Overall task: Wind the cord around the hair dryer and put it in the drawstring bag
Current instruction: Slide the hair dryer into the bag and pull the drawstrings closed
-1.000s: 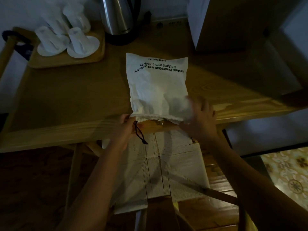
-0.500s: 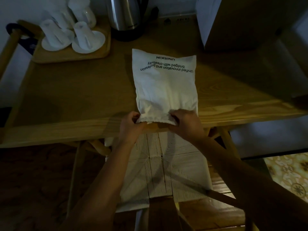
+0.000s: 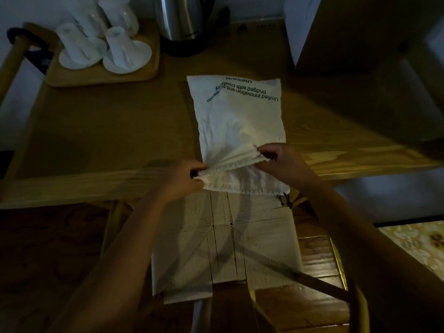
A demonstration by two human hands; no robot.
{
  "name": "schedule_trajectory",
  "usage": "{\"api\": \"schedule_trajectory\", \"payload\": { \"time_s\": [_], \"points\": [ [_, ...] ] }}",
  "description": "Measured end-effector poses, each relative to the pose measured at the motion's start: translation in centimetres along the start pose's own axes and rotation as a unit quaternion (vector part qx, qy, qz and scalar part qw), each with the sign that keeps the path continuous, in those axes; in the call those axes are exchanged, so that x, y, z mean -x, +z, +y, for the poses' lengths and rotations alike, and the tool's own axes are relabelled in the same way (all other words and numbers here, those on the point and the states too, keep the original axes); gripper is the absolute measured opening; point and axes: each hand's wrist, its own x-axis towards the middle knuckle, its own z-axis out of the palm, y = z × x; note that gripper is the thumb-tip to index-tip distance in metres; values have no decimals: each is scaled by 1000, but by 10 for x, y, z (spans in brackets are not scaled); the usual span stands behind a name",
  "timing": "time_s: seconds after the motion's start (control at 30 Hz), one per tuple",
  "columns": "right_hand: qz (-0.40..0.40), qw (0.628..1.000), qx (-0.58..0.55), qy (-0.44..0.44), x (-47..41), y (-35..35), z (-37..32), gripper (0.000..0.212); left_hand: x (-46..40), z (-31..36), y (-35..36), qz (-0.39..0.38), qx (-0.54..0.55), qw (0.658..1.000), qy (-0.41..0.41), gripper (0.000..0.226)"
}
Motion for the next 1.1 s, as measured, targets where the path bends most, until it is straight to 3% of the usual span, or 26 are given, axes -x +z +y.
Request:
{"api": "schedule_trajectory", "payload": {
  "time_s": [0.1,0.27,0.37,0.47,0.5,0.57,0.63,0.7,0.8,0.9,1.03,1.1],
  "points": [
    [-40,998,36,34,-1,3,8,24,1,-3,-2,-7,129,990,-55,38],
    [-68,992,78,75,6,8,21,39,2,-5,-2,-55,261,957,-118,18],
    [8,984,174,34,23,19,23,50,5,-10,2,-39,279,951,-129,9],
    [153,963,222,26,55,26,37,65,12,-18,10,9,272,954,-128,15],
    [217,957,189,46,67,27,43,66,15,-22,14,28,274,953,-129,14],
    [284,949,18,137,84,31,53,65,23,-28,21,55,266,951,-145,16],
    [265,913,-209,228,91,37,55,60,31,-35,29,65,234,957,-156,19],
    [209,879,-333,270,93,43,58,44,38,-40,35,79,205,964,-152,17],
    [105,884,-374,260,96,45,59,18,43,-40,39,101,203,963,-148,18],
    [76,874,-385,288,98,38,61,15,47,-41,37,88,183,968,-144,16],
    [119,866,-368,317,111,11,70,15,55,-53,30,88,103,977,-164,25],
    [147,820,-451,321,122,-2,76,16,61,-62,26,138,123,966,-180,27]
  ]
}}
